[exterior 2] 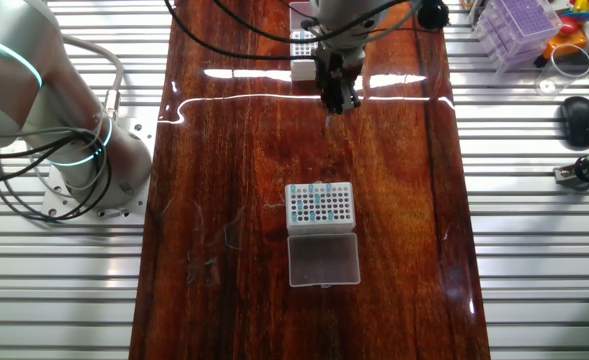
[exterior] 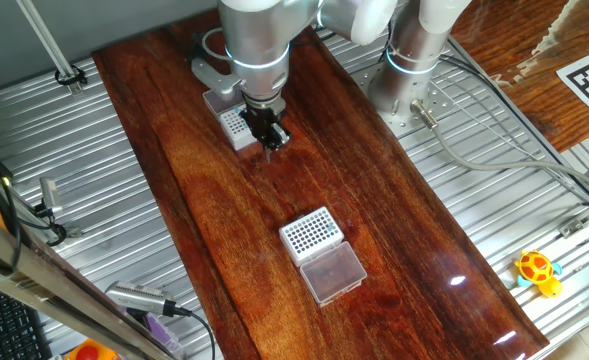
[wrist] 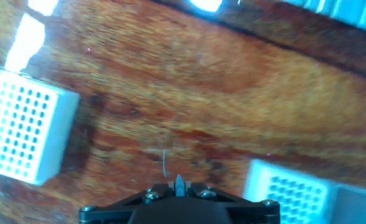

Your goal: Transfer all medium pipette tips from one holder to another

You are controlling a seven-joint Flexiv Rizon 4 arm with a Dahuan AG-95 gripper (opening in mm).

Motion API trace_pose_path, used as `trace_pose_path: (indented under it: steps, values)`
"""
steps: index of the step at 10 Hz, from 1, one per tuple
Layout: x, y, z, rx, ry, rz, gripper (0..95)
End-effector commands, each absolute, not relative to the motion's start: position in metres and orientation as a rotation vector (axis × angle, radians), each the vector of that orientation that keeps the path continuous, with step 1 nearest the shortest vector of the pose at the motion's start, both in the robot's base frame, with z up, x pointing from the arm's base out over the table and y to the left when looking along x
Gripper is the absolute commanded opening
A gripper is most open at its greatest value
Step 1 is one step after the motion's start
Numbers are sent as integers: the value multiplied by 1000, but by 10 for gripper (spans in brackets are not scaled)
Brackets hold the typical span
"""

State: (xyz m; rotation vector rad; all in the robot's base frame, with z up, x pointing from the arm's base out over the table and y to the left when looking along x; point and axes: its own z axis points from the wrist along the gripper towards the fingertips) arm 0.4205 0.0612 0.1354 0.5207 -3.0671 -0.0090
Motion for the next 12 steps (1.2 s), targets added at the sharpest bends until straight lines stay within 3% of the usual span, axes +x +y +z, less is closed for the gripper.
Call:
trace_pose_path:
  steps: [1,4,8,12]
  values:
    - [420,61,135,873,-2994,-54,0]
    - [413,71,136,883,-2989,-69,0]
    - [364,147,138,687,-3042,-56,0]
    - [350,217,137,504,-3089,-48,0]
